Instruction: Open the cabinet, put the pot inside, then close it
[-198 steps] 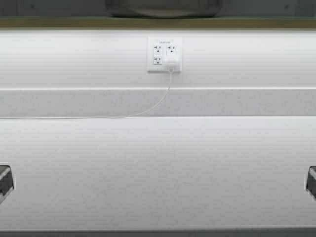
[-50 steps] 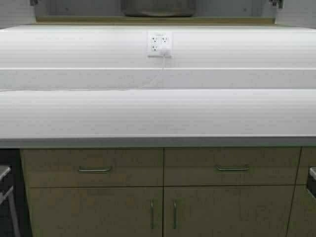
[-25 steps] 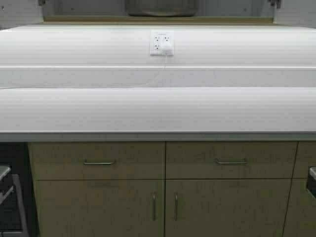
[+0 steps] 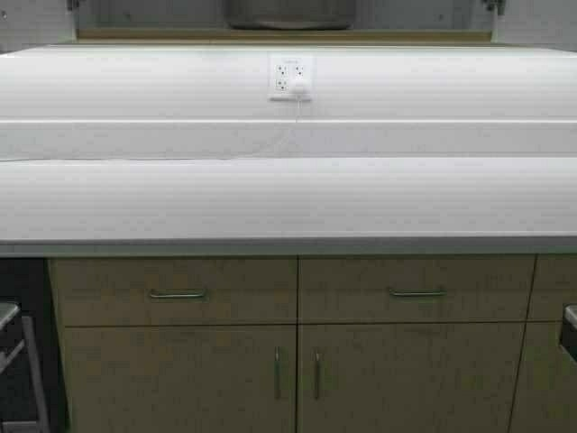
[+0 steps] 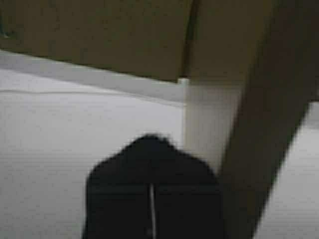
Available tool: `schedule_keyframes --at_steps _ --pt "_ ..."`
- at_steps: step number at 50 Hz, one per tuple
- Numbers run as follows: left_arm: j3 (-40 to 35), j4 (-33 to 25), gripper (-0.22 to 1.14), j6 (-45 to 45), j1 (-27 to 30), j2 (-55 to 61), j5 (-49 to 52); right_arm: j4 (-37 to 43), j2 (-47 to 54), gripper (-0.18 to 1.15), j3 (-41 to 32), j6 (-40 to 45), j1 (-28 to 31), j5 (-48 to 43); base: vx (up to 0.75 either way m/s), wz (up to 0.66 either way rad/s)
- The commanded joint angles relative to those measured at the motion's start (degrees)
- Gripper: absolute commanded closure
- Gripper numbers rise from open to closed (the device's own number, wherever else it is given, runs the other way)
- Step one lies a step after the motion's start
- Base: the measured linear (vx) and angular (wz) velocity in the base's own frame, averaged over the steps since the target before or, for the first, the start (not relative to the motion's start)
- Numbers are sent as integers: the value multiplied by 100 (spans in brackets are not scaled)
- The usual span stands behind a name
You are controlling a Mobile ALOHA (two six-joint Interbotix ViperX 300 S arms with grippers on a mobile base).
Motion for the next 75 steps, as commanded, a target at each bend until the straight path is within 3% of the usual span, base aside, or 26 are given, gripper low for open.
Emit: schedule_keyframes --at_steps 1,10,18,31,40,48,61,68,75 --pt "-360 -44 88 -9 -501 158 18 18 105 90 -404 -18 483 62 0 0" --pt "-176 -44 88 18 -1169 79 35 -9 35 90 -378 -62 1222 167 1 -1" --pt "308 0 88 97 -1846 -316 18 -79 -422 90 88 -185 2101 185 1 -2" --pt "1257 9 88 466 -2294 -1222 53 26 -1687 90 1608 -167 2812 229 6 -2" --pt "1099 -26 88 545 -2558 -1292 44 167 -2804 90 2813 -123 3384 308 16 3" --pt "519 -53 88 554 -2848 -791 53 378 -3322 90 3270 -97 3524 387 18 6" --pt "-694 -167 88 510 -3261 466 202 360 -3349 90 3287 -141 3524 624 17 2" --pt "-369 -176 88 501 -3305 202 229 360 -3384 90 3313 -176 3560 624 17 1" --pt "668 -149 88 510 -3366 -721 35 360 -3428 90 3252 -193 3788 668 21 4"
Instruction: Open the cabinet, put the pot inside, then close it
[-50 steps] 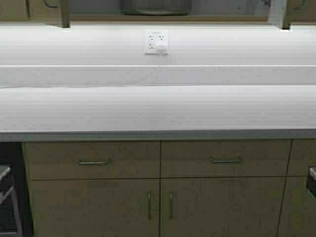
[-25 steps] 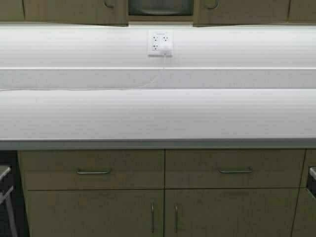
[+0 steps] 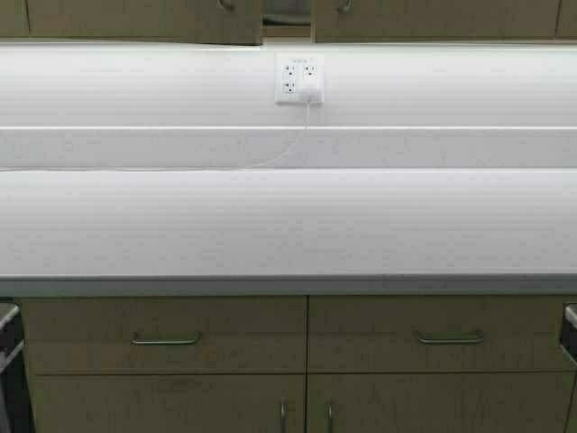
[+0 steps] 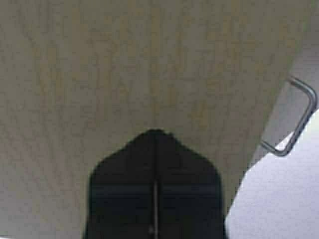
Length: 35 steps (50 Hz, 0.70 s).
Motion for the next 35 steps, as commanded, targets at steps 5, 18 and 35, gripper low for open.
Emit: schedule_keyframes --at_steps 5,18,35 --pt "1468 -18 88 -26 -79 -1529 -431 0 158 90 -396 -26 387 18 25 1" --pt "2602 -62 88 -220 -211 -2716 -439 88 1433 90 -1898 -26 870 492 25 -3" --pt "2083 -62 88 -211 -255 -2312 -457 158 896 90 -1468 -9 1248 782 16 -3"
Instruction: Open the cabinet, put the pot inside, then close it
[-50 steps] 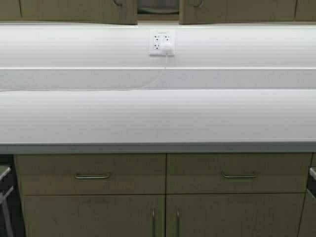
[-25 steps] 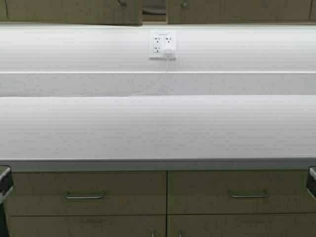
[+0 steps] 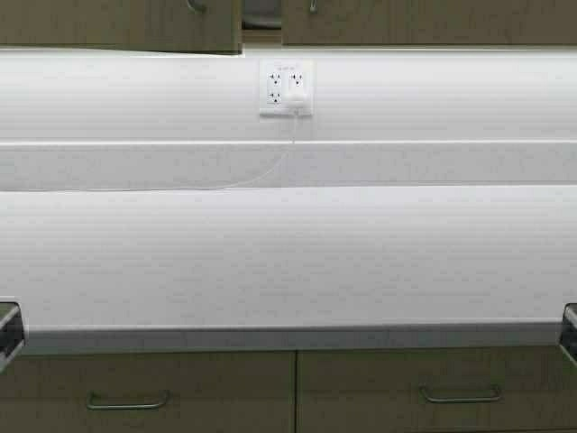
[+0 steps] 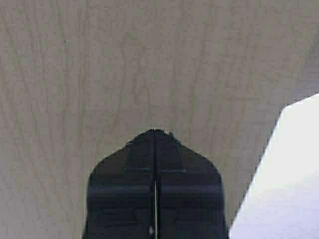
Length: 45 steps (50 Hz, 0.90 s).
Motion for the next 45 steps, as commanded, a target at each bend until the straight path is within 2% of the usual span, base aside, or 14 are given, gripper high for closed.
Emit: schedule_keyframes --at_steps 1,15,35,45 --pt "-519 -9 88 18 -26 299 -44 9 -413 90 220 26 -26 -18 10 -2" --pt "-1327 -9 88 -9 -26 1266 9 9 -457 90 439 18 -26 -26 7 -1" --pt "-712 18 88 35 -26 896 -79 0 -88 90 26 -44 -26 -53 2 1" --pt "-686 26 88 44 -18 905 -97 0 62 90 -9 -44 -26 -44 1 2"
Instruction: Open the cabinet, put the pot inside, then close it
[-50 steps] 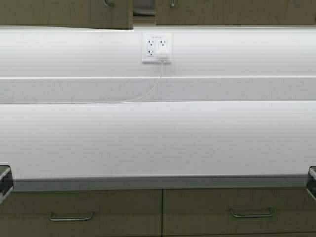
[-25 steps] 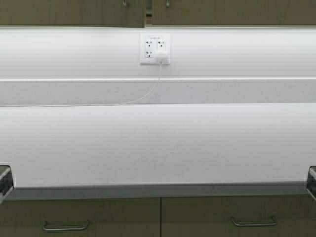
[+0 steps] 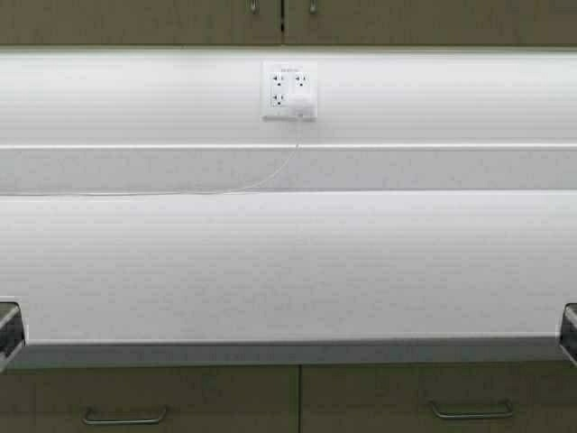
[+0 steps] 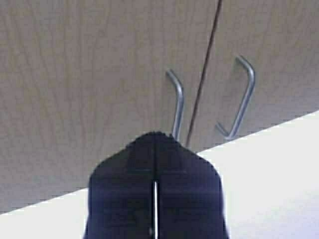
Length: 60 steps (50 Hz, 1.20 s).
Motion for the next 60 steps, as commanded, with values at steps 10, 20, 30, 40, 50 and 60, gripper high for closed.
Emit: schedule_keyframes --at_steps 10,20,30,40,50,60 --pt "-26 18 88 -9 0 -44 -79 0 0 90 -123 -9 -9 -44 1 1" --pt "-35 18 88 -9 9 -35 -79 0 0 90 -141 -9 -9 -44 0 0" --pt "-18 18 88 -18 0 -35 -79 0 -18 90 -105 -9 -9 -53 0 0" --pt "18 18 88 -18 0 -44 -79 0 -62 90 -70 -9 -9 -44 0 0" --pt "88 18 88 -18 0 -70 -79 0 -70 90 -70 -9 -9 -44 0 0" --pt "97 18 88 -18 9 -97 -79 0 -79 90 -53 -9 -9 -53 0 0"
